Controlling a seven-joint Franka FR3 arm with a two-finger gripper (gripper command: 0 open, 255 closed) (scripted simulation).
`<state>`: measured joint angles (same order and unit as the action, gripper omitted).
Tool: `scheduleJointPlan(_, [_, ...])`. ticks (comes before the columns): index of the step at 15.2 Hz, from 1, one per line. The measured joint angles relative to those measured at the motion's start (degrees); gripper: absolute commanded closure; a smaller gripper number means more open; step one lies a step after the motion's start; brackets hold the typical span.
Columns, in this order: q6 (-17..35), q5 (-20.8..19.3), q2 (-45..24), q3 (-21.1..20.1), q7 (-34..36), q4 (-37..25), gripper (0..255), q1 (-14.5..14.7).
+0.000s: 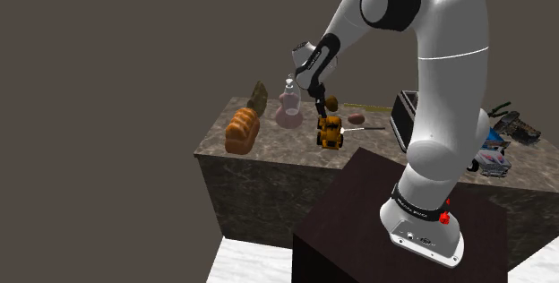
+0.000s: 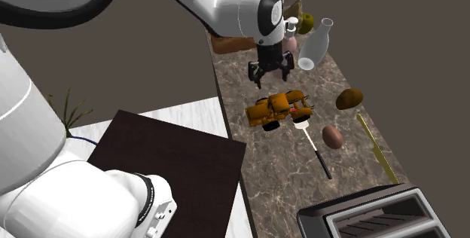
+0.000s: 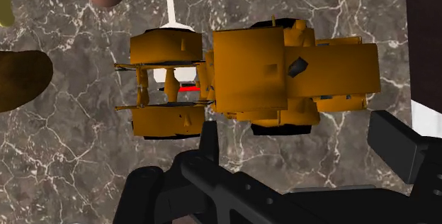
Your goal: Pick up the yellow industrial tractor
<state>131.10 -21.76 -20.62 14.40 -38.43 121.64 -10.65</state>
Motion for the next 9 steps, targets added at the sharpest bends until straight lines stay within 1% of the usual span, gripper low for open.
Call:
scheduleJointPlan(3, [0.7,-0.4,-6.3,0.1,-1.2,-4.6,0,-0.9])
scheduleJointPlan(9, [4.1,-0.7,-10.9,0.2,-0.6,-5.6,0,-1.5])
